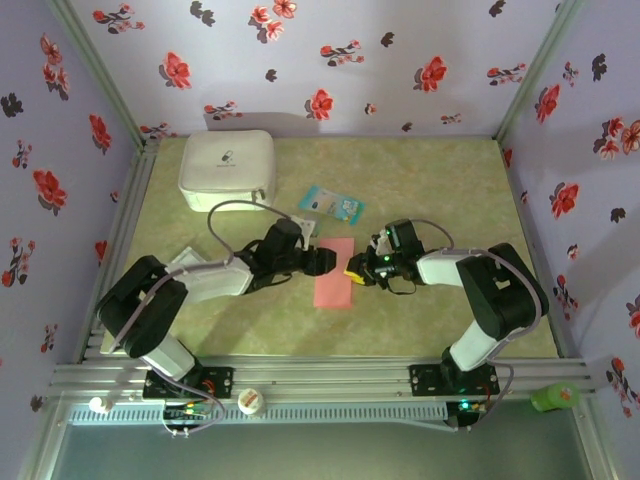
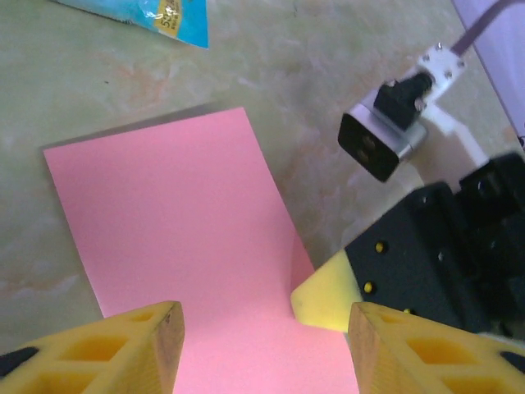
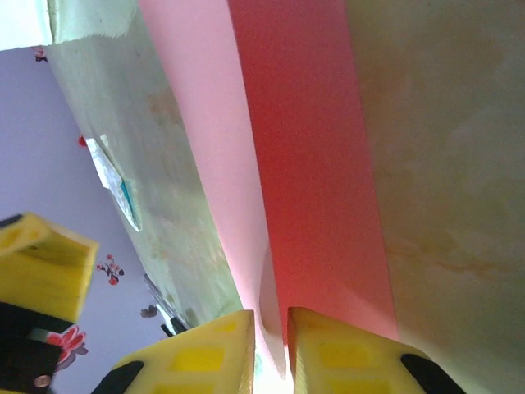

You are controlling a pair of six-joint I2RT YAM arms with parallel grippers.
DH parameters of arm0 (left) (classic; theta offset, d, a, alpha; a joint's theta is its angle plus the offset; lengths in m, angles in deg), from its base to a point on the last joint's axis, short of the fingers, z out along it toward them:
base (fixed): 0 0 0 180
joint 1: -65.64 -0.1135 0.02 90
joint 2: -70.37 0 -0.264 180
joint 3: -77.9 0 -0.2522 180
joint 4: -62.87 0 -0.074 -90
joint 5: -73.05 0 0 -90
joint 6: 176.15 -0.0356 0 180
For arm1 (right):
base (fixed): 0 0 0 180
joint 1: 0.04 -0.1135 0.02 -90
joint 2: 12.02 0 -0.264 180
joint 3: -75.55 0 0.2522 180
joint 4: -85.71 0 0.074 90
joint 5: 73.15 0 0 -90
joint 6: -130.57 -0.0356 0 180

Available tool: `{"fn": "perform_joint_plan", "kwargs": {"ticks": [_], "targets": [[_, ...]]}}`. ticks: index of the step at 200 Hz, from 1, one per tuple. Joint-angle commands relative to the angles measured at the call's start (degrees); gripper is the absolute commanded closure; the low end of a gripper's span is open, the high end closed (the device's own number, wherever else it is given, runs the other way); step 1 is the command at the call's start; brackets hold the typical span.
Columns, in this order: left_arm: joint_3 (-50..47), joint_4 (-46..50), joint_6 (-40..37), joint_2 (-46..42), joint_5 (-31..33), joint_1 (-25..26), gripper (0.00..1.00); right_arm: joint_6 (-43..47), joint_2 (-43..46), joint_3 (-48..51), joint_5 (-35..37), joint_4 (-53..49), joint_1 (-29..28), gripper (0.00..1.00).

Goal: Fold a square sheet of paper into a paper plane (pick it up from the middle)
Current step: Fold the triangle a second time at the center of the table.

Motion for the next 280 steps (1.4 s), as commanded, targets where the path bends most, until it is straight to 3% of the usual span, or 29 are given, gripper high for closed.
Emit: {"fn": "perform_joint_plan", "kwargs": {"ticks": [1,38,76,121,207,237,280], "targets": [[-3.41,-9.85,-8.40,-2.99,4.86,2.77,0.47,-0.29,-0.83,0.60,-0.84,0.47,-0.20,0.86],[-3.56,-3.00,-26.93,-3.92,16.33,13.77,0.47,-0.99,-0.06,0.00,0.10,0.01,-0.15,0.91],[-2.96,0.87,-33.66,-2.78,25.42,21.81,0.43,-1.03,0.33,0.08,1.08,-1.11,-0.23,0.93],[-0.63,3.74,-38.08,1.97,33.77,27.84,0.39,-1.79,0.46,-0.15,1.38,-0.77,-0.22,0.92],[3.06,1.60,-37.50,10.28,47.49,31.57,0.39,-2.18,0.61,-0.13,1.57,-0.59,-0.23,0.91],[3.02,0.70,-38.83,11.21,48.41,31.60,0.41,-2.26,0.83,-0.15,1.66,-0.51,-0.18,0.91],[2.98,0.16,-39.98,11.13,48.58,31.60,0.52,-2.35,0.79,-0.16,1.82,-0.50,-0.19,0.90]]}}
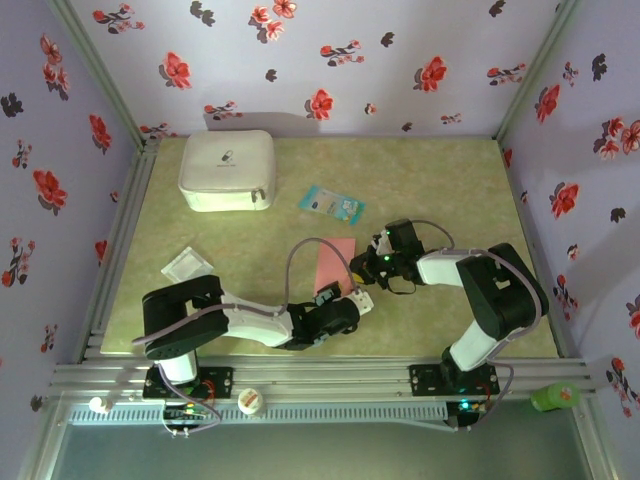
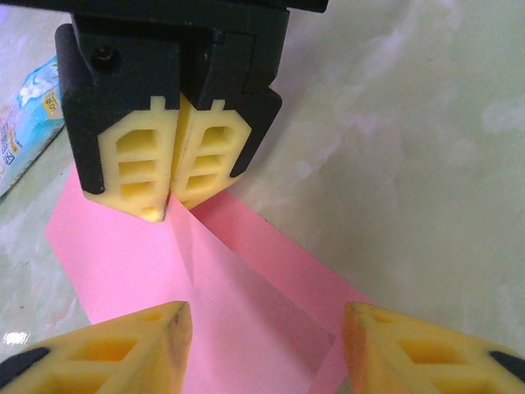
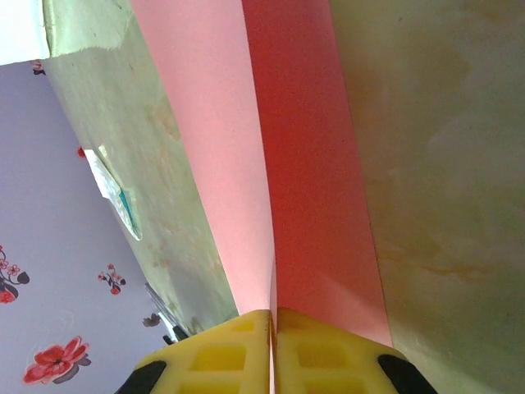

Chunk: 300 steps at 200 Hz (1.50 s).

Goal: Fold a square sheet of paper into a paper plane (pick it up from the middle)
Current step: Fold the triangle a second time at the center of the table.

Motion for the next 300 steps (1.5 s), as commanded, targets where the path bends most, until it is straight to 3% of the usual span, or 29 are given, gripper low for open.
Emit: {"fn": "perform_joint_plan", "kwargs": {"ticks": [1,38,80,134,166,198,225,262,300], "targets": [[0.97,-1.50,-1.56,0.50,2.49,0.51,0.52,-0.84,0.77,-0.18,0.64,-0.41,-0.23,0.90],[0.32,-2.12,-1.62,-0.66,2.53,0.55,0.60,-0.71,0.82,-0.01,0.90,-0.42,-0.21,0.90],[0.40,-1.54,-1.33,-1.06,2.70,0.57,0.79,-0.65,0.90,0.29,1.39,-0.67,-0.19,0.89],[-0.43,-1.86,1.47,-2.81,2.11,0.37,0.88,-0.42,1.61,0.02,3.05,-1.89,-0.21,0.86],[-0.60,-0.31,4.60,-5.06,-3.16,-1.02,1.00,0.67,2.86,-0.67,4.65,-4.62,-0.10,0.83],[0.18,3.22,10.91,-7.35,-9.99,-4.73,1.00,2.24,4.92,-1.17,6.88,-8.38,0.32,0.77],[1.63,6.51,16.23,-8.93,-20.18,-9.12,1.00,4.06,8.28,-1.22,11.52,-13.25,1.07,0.67],[1.54,5.63,22.84,-9.74,-31.95,-14.37,1.00,5.97,15.28,-1.00,20.62,-21.38,2.33,0.64],[2.58,5.88,25.77,-9.41,-36.88,-16.49,1.00,7.17,22.00,1.73,23.91,-21.17,2.40,0.65]]}}
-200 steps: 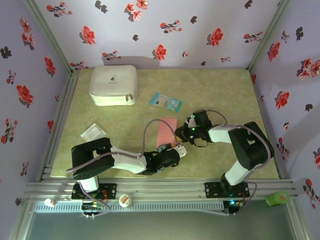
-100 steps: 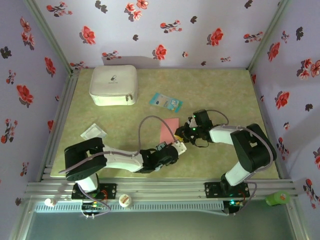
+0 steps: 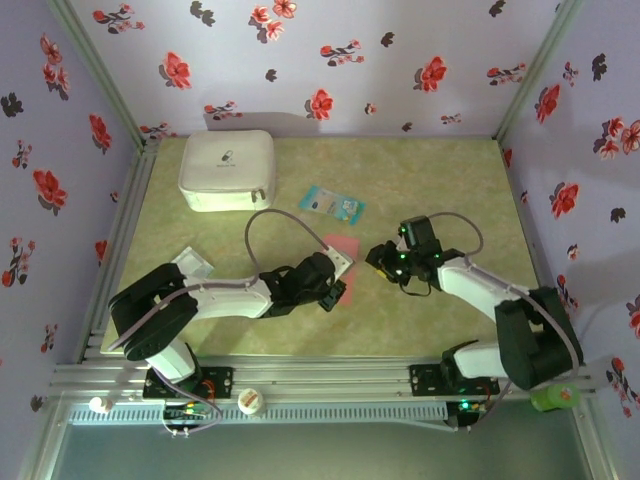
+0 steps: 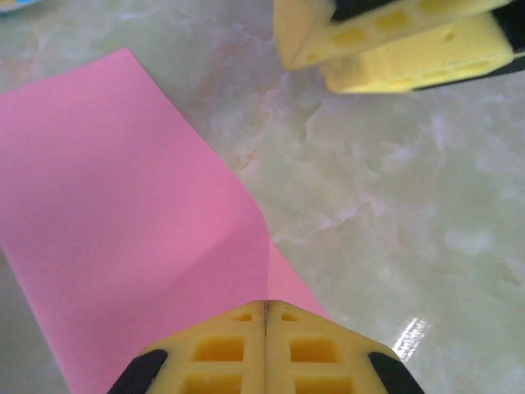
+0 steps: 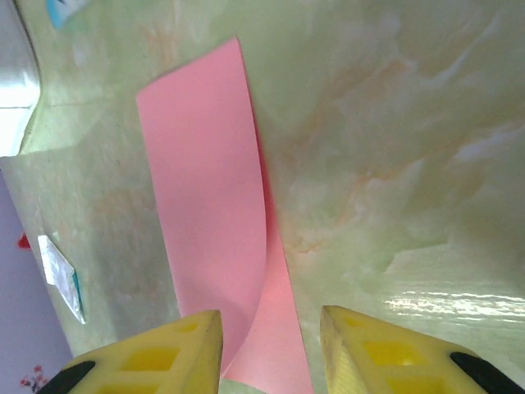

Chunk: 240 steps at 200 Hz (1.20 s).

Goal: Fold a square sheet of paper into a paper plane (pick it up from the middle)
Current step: Fold the triangle a second time at the center of the table.

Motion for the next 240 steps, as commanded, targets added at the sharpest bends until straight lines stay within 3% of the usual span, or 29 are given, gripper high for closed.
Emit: {"fn": "perform_joint_plan", "kwargs": {"ticks": [1,27,54,76,117,163,196,240], "targets": [[2.26,1.07,4.49,-1.12,-6.72,-0.97,1.00,2.33,3.28,1.90,4.32,-1.95,0.28,0.65],[3.32,1.17,7.31,-0.75,-8.16,-1.59,1.00,1.34,5.96,4.12,1.60,-0.04,0.31,0.74],[3.09,-0.31,12.54,-0.64,-8.58,-2.45,1.00,-0.13,4.66,4.39,-3.86,-1.05,0.29,0.91],[2.24,-3.14,14.14,-0.40,-9.12,-2.47,1.00,-3.05,5.35,7.24,-4.26,2.02,-0.49,0.95],[2.13,-4.46,15.45,0.53,-9.65,-2.47,1.00,-5.31,3.13,8.63,-8.80,5.93,-3.39,0.99],[1.96,-4.20,15.74,1.14,-9.57,-2.47,1.00,-6.79,-0.85,8.40,-8.10,8.88,-6.71,1.00],[1.72,-4.29,15.88,1.57,-9.59,-2.47,1.00,-5.42,-3.20,7.63,-7.02,7.84,-7.77,1.00],[1.52,-4.44,16.19,2.14,-9.62,-2.56,1.00,0.52,-4.97,5.56,-2.65,-0.83,-8.21,1.00]]}}
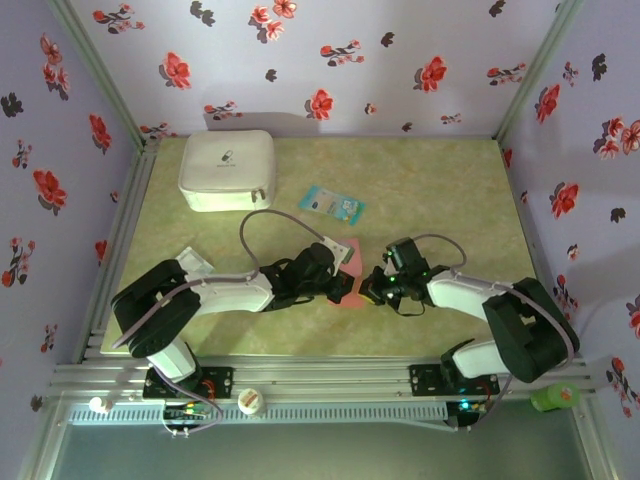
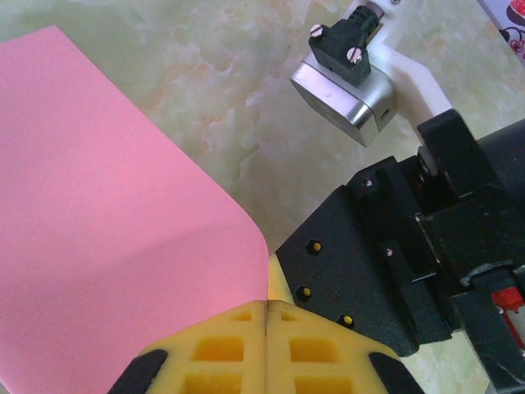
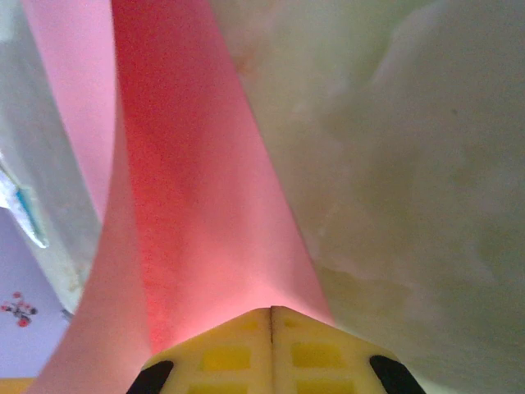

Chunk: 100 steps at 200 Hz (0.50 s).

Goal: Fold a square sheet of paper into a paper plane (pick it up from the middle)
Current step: Fold the triangle a second time at the center of the table.

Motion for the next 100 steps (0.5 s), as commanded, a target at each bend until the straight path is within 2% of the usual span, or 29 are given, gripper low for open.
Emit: {"fn": "perform_joint_plan", "kwargs": {"ticks": [1,63,100], "targets": [[-0.47,-0.89,0.69,0.81,-0.46,-0.40,1.00,4.35,-0.60,-1.76,3.53,-5.77,-0.54,1.00],[-1.34,-2.11,1.91,1.27,-1.28,-1.32,1.00,10.17,-2.71,-4.94,8.53,-14.83,-0.54,1.00],[-1.92,-2.59,2.20,1.34,-1.66,-1.36,1.00,6.61,1.66,-3.41,3.18,-6.43,-0.89,1.00]]}}
